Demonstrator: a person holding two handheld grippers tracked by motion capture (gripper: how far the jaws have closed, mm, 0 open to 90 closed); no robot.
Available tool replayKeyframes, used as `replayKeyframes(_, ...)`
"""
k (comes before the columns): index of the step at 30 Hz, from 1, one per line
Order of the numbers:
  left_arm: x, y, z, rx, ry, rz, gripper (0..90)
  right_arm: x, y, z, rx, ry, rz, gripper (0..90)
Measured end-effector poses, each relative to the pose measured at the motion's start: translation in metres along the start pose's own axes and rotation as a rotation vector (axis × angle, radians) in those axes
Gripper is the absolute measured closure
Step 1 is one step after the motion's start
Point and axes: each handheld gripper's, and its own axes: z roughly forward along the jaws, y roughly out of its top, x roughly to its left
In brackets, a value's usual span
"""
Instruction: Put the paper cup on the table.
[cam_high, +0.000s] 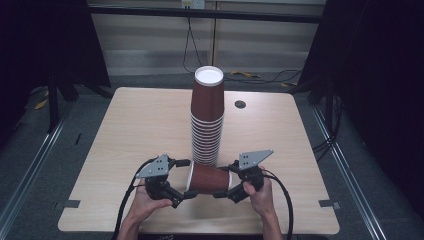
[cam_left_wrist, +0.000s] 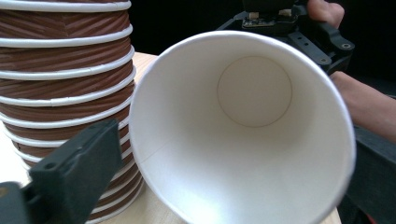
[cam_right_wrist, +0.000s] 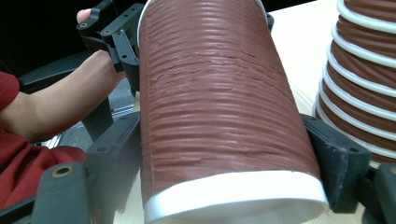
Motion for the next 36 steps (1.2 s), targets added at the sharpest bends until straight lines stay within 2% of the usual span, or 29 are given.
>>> replayKeyframes(6,-0.001,0.0012,0.0044,0.002,-0.017,0.008,0.0,0.0008,0.0027,0.0042,0.001,0.015,-0.016,20.8)
replayKeyframes(11,-0.0003,0.0021,0.008,-0.011,-0.029,-0.001,0.0,0.0008,0.0039,0.0058,-0.006,0.024,-0.022,20.8)
replayKeyframes(17,-0.0006,0.0044,0.0077,-0.015,-0.05,-0.002,3.1,0.0007,0.0038,0.0049,-0.011,0.027,-0.027,20.7)
replayKeyframes(21,-0.0008,0.0059,0.0069,0.007,-0.05,0.003,4.0,0.0001,0.0028,0.0056,-0.015,0.031,-0.022,20.3)
replayKeyframes(27,-0.0011,0.0065,0.0058,0.02,-0.043,0.006,4.5,0.0,0.0003,0.0083,-0.015,0.032,-0.013,19.7)
replayKeyframes(32,-0.0001,0.0077,0.0032,0.038,-0.032,0.009,4.7,-0.0002,-0.0008,0.008,-0.024,0.013,-0.004,14.8)
replayKeyframes(35,-0.0001,0.0082,0.0009,0.055,0.004,-0.005,4.6,-0.0004,-0.0021,0.0064,-0.034,0.006,0.003,13.8)
replayKeyframes(36,0.0004,0.0081,-0.0001,0.06,0.004,-0.008,4.6,-0.0005,-0.0027,0.0057,-0.036,-0.001,0.003,13.7)
